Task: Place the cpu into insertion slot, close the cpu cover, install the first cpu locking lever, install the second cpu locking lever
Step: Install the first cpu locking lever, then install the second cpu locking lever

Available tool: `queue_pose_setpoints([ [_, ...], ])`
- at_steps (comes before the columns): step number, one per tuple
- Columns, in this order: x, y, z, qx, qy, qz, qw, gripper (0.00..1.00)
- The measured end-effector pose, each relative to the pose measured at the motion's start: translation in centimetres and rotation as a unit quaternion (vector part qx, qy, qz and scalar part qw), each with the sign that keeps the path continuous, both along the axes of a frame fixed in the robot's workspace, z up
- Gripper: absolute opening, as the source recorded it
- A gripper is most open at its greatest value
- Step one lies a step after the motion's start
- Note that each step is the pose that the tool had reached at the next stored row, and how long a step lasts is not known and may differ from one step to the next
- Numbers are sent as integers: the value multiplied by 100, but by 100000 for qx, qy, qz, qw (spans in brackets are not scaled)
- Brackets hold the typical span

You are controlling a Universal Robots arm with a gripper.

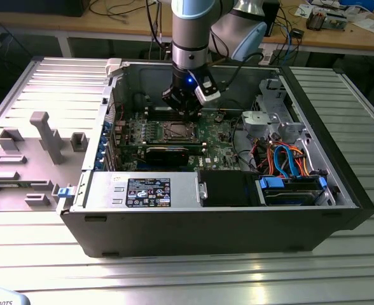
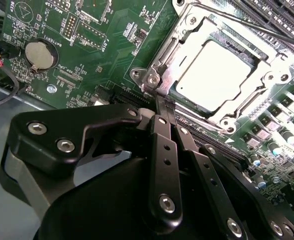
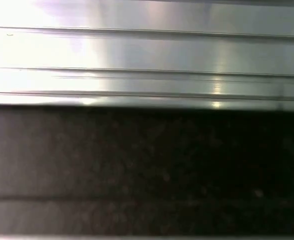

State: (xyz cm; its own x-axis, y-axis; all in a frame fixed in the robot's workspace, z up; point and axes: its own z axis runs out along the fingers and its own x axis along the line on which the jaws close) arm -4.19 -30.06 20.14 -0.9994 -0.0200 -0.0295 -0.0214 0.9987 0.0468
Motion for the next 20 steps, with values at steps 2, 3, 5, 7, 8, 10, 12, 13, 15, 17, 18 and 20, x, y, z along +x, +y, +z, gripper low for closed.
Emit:
queue_pose_setpoints([
  [2,-1,-3,0,-85,39,1,100000,11],
  [3,-2,-3,0,-11,48,-3,100000,11],
  [5,-2,-3,2,607,47,-1,99998,11],
  [7,-2,-2,17,729,21,-8,99997,11],
  [8,-1,-2,44,704,32,-3,99998,11],
  [10,-1,-3,75,681,41,-1,99998,11],
  [12,-1,-7,80,657,36,11,99998,11],
  [13,-1,-16,81,629,43,8,99998,11],
  [15,-2,-85,81,593,44,0,99998,11],
  [17,-2,-88,80,593,42,-6,99998,11],
  [18,-2,-89,81,591,44,-3,99998,11],
  [20,-2,-96,81,592,45,0,99998,11],
])
